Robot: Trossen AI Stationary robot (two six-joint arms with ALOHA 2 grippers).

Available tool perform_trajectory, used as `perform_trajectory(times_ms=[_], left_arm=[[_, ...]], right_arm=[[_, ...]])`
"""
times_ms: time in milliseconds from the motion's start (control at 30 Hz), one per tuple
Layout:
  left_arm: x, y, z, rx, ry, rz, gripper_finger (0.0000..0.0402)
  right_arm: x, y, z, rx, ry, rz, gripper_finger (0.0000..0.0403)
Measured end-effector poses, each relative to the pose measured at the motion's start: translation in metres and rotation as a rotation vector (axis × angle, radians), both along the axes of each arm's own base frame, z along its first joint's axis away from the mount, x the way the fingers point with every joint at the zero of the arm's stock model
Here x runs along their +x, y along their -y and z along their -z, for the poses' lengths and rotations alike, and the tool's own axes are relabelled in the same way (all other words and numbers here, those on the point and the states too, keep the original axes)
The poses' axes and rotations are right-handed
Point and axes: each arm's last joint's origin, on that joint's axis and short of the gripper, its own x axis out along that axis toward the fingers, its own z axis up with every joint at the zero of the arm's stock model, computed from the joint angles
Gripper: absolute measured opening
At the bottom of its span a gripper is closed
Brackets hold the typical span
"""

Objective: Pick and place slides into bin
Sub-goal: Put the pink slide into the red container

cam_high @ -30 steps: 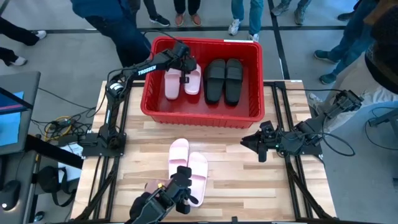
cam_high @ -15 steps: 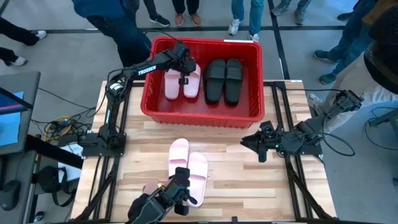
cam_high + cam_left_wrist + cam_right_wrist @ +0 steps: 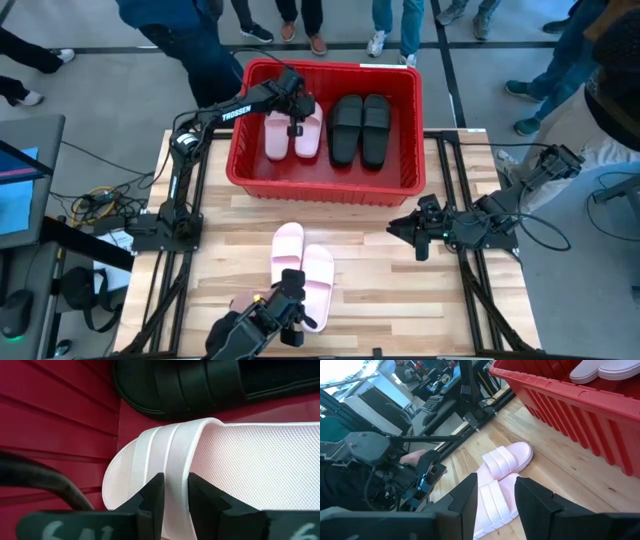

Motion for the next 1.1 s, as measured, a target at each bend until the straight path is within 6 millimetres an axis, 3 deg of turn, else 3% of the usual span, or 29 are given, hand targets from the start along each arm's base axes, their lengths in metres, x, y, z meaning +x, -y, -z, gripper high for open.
perform_trajectory(times_ms=[1100], left_arm=[[-0.0050,0.0045,0.0037,-0.104,-0.016,0.001,0.0069]], right_arm=[[-0.0001,-0.0003,0.0001,0.000,-0.001,-0.004,0.0118]])
